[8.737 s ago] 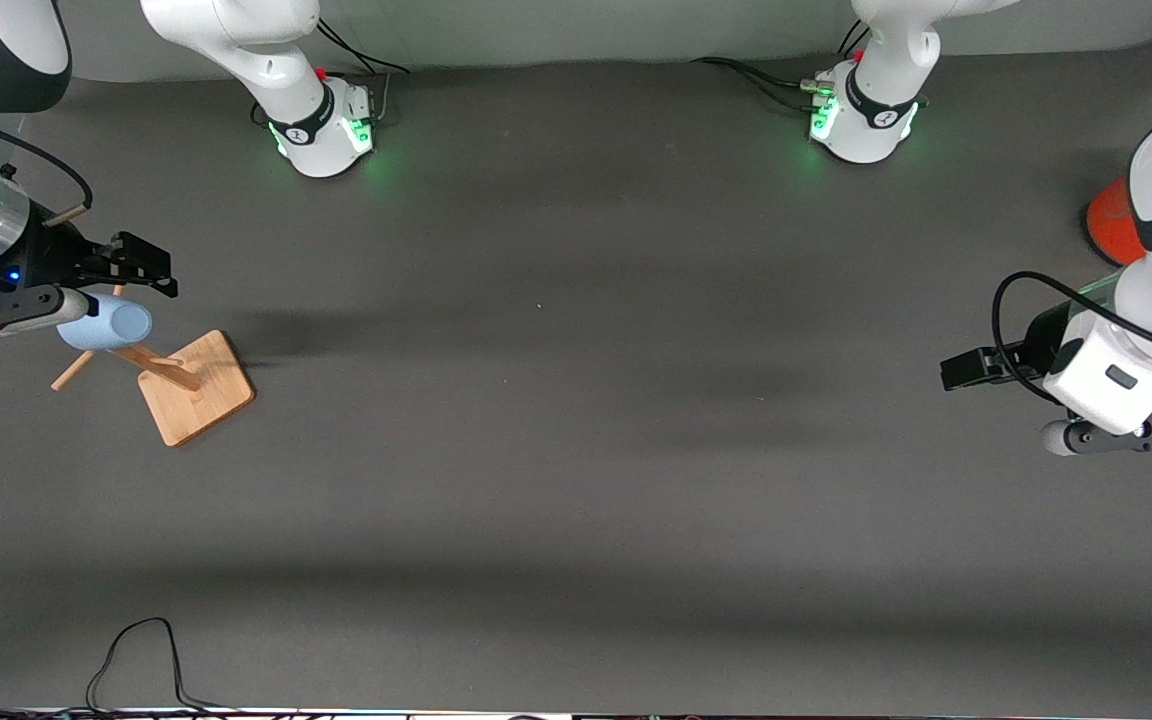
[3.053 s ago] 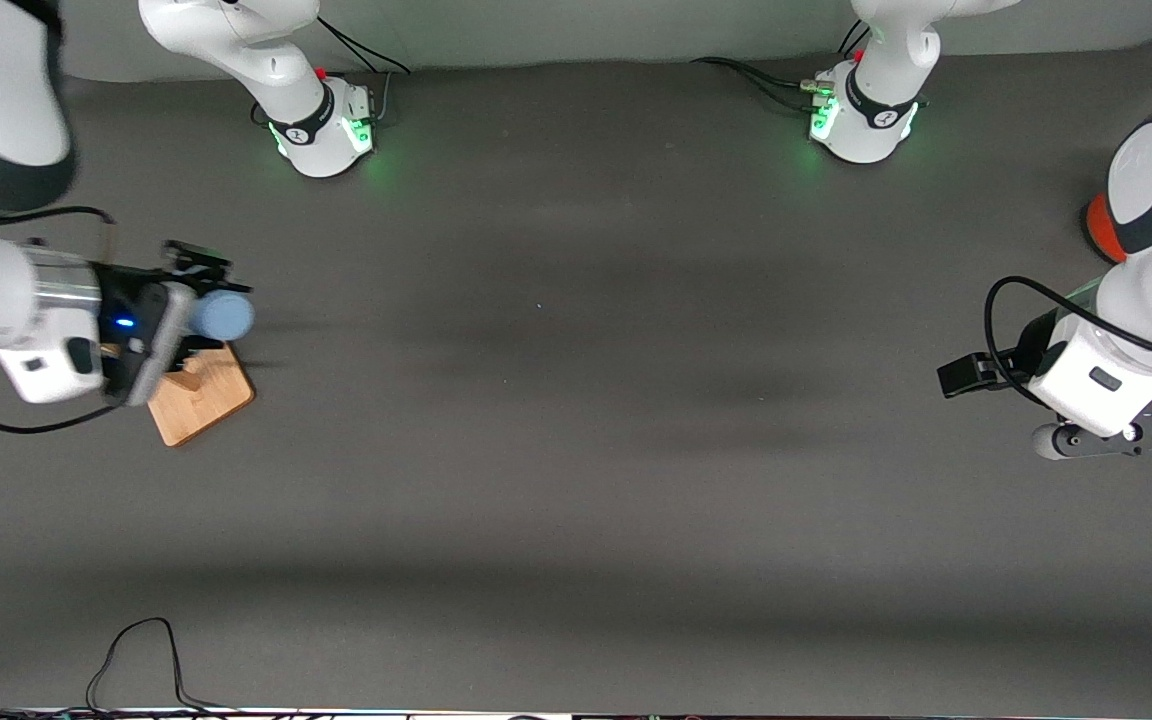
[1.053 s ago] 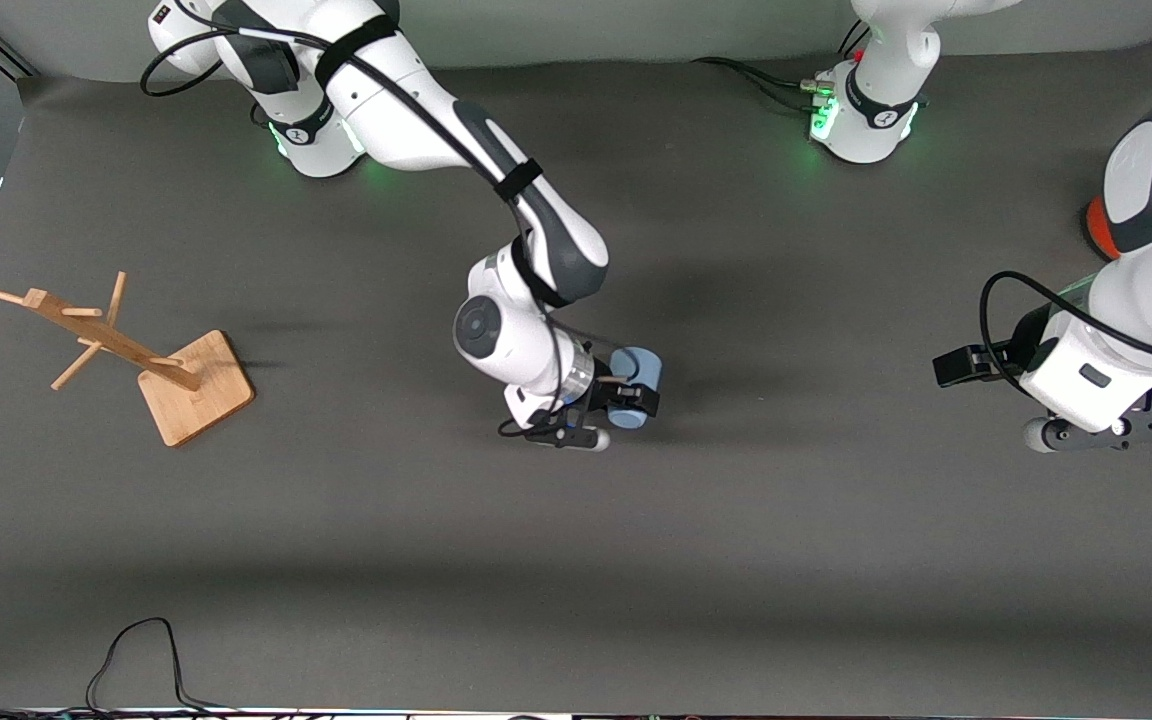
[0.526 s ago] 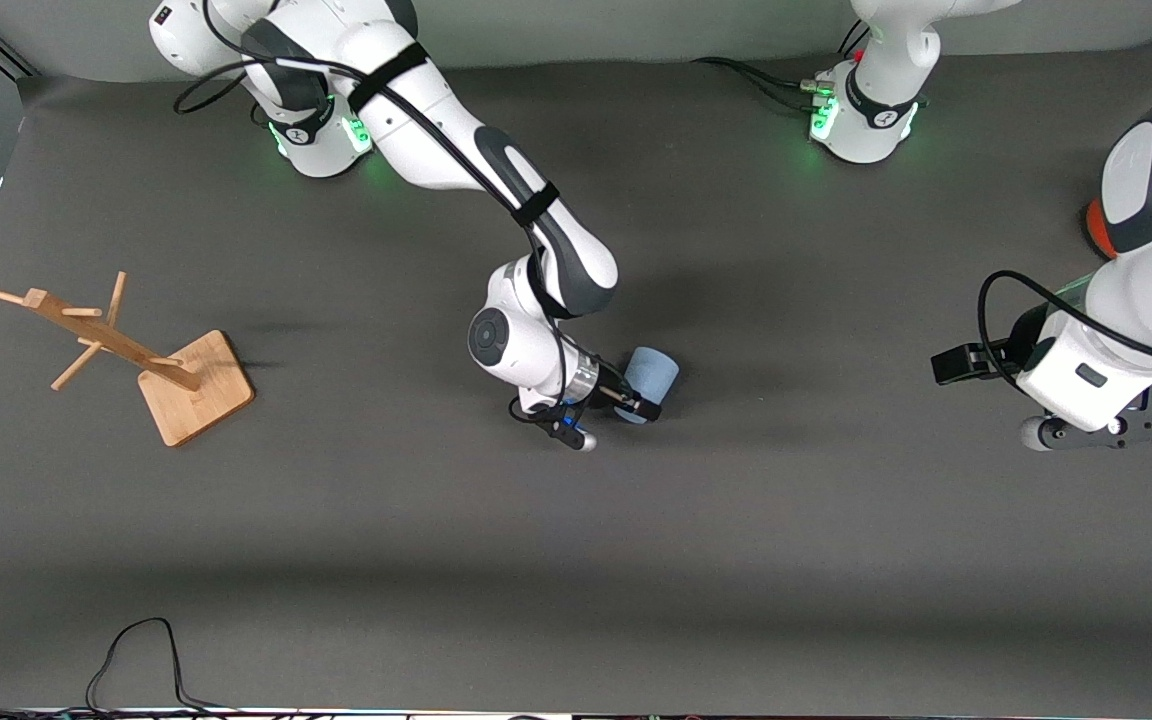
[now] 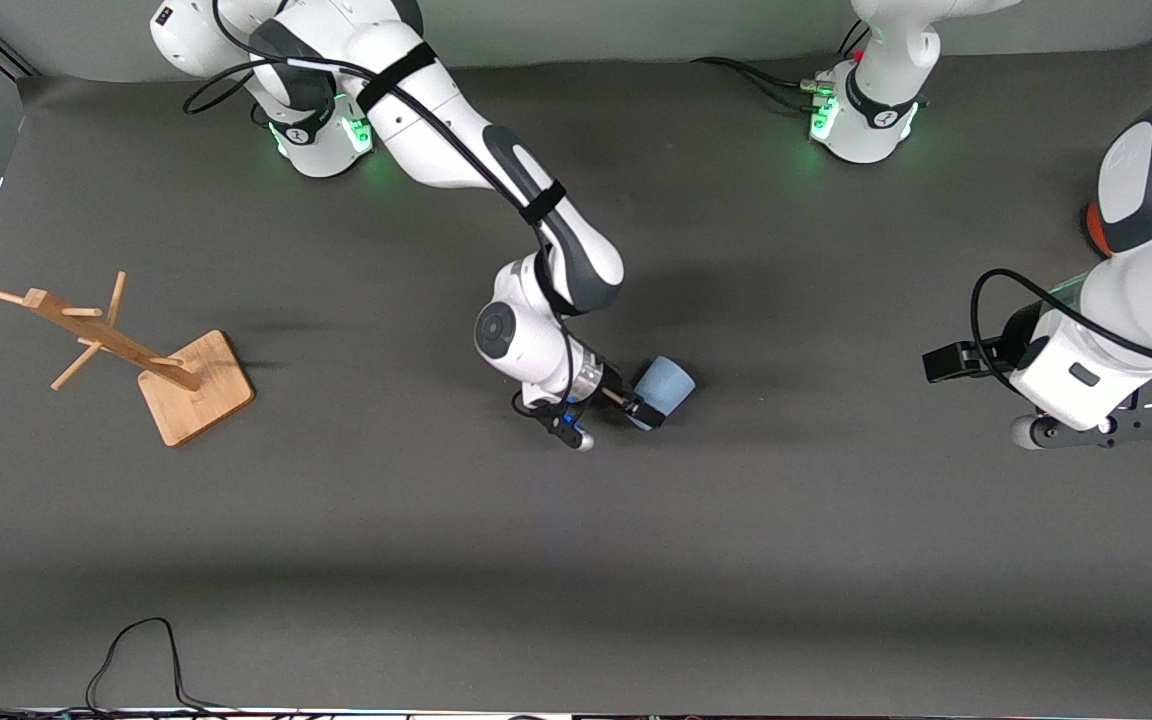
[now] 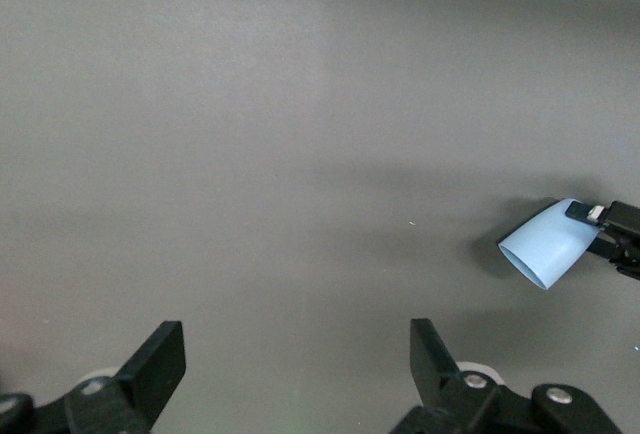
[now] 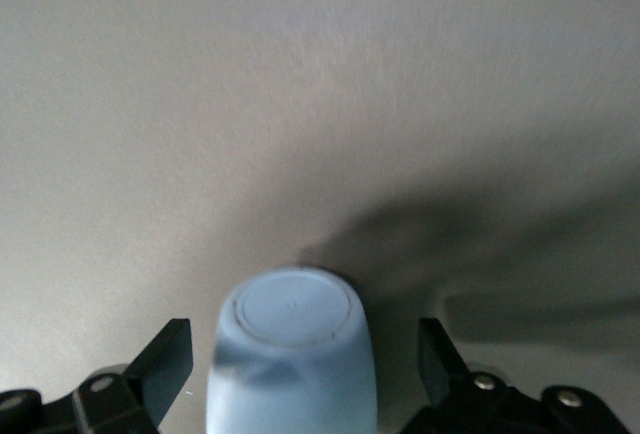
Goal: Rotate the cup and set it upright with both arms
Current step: 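Lower the blue cup onto its side and open the right gripper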
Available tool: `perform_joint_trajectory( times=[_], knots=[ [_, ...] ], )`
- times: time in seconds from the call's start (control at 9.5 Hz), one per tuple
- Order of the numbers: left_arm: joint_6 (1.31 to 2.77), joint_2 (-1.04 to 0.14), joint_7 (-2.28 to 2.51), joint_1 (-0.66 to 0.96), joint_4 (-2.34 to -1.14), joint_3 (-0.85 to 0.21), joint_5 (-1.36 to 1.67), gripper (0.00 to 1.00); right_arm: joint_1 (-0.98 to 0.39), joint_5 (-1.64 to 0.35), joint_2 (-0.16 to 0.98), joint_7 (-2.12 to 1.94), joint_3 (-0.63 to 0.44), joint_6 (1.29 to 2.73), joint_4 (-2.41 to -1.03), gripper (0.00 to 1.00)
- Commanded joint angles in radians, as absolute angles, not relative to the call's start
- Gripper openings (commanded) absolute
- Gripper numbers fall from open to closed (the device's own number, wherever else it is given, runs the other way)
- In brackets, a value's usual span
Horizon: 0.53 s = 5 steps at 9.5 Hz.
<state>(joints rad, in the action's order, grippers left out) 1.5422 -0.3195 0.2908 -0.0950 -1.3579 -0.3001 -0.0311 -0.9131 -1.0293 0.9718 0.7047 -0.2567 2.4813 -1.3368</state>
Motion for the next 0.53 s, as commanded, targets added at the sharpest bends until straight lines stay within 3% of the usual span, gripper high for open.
perform_joint_trajectory(
  times=[0.0,0.42],
  knots=[
    [1.561,-0.316,0.302,-0.087,-1.377,-0.295,0.023,1.00,-0.908,-0.924,0.879,0.694,-0.355,2.262,-1.341,1.00],
    [1.765,-0.272,0.337,-0.141,-1.546,-0.287,0.315,1.00,-0.907,-0.836,0.697,0.250,-0.630,1.808,-1.379,1.00]
  ],
)
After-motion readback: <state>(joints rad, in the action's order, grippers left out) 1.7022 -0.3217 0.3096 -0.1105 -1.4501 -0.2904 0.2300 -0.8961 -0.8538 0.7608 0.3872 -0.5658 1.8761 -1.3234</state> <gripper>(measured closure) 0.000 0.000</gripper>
